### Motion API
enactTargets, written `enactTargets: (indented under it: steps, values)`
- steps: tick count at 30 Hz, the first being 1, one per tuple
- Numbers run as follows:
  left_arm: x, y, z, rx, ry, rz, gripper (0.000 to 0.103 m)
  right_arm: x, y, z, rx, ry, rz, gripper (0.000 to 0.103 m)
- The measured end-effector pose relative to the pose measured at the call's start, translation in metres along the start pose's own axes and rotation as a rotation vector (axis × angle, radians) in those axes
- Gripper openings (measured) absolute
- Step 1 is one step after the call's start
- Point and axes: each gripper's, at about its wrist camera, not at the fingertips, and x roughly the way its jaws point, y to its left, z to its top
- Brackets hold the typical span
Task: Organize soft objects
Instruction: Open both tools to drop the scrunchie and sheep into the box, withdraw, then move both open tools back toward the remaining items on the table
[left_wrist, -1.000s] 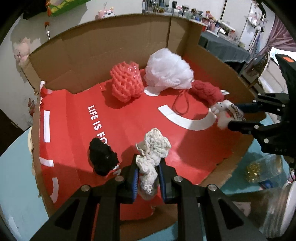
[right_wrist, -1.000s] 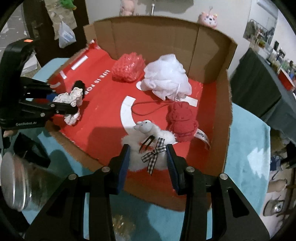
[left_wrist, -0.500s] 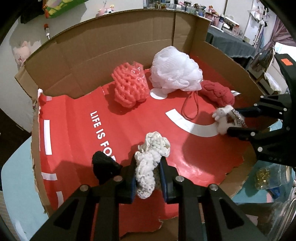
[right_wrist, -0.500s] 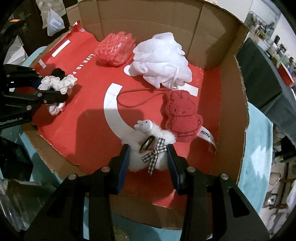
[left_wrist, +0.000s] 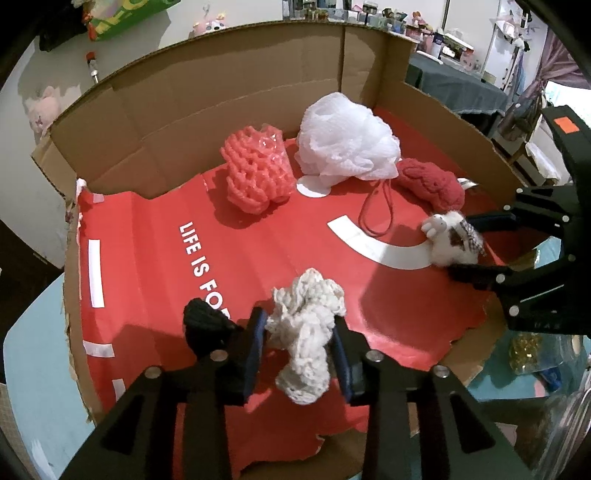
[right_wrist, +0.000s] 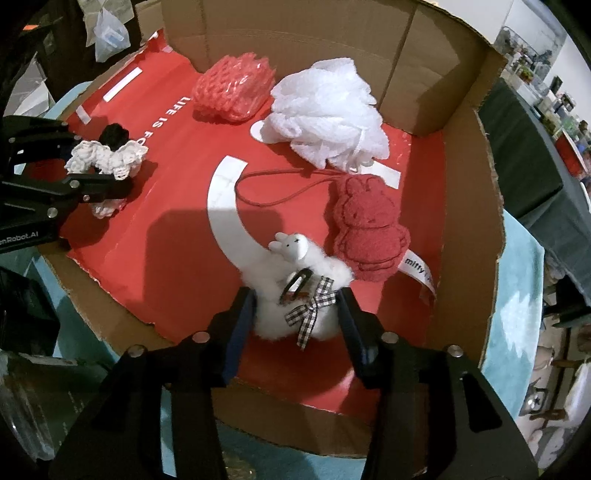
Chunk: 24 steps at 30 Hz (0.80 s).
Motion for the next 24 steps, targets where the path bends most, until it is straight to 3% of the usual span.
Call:
enactTargets:
  steps: [4, 10, 12, 20, 24]
  values:
    - [-0.012, 0.000, -0.002, -0.011, -0.040, -0.002, 0.059, -0.002, 0.000, -0.001, 0.006, -0.004, 0.006, 0.049]
    - [-0.043, -0.006, -0.008, -0.029, -0.112, -0.011, 0.070, -0.021, 0.000, -0.003, 0.032, -0.036, 0.017, 0.054]
    - [-0.053, -0.006, -0.011, -0.036, -0.133, -0.012, 0.072, -0.030, 0.000, -0.005, 0.040, -0.055, 0.004, 0.063]
    - [-0.108, -0.015, -0.033, -0.079, -0.247, -0.006, 0.084, -0.087, 0.000, -0.019, 0.094, -0.161, -0.006, 0.064]
    - [-0.141, -0.023, -0.055, -0.101, -0.320, -0.007, 0.092, -0.123, 0.007, -0.034, 0.111, -0.235, -0.017, 0.077]
